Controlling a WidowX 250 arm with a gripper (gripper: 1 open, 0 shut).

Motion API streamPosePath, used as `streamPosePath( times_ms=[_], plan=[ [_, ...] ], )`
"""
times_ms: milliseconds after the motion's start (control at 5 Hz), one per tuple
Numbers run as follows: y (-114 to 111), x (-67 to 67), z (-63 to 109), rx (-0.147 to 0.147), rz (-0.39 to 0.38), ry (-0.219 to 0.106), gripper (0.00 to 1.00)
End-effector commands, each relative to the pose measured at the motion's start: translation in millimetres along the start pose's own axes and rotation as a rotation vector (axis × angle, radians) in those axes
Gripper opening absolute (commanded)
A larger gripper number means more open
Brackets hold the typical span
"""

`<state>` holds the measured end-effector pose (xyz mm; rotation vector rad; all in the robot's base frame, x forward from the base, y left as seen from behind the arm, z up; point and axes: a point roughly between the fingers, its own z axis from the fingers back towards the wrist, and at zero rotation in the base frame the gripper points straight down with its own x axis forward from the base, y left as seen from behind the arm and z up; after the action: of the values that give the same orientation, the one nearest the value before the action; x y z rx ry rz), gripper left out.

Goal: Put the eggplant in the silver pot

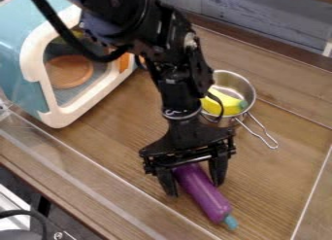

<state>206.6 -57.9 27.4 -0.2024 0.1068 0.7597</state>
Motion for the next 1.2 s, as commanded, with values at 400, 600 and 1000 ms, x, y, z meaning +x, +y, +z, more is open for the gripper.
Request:
streamPosePath(
  times_ms=[400,600,1000],
  plan=[
    [-3.6,-8.1,4.7,-0.019,-0.080,-0.030,1.00],
    [0.2,-6.1,11.1,-0.026,-0.035,-0.041,1.00],
    [-3.7,3.7,13.0,-0.036,0.043,-0.062,1.00]
  ],
)
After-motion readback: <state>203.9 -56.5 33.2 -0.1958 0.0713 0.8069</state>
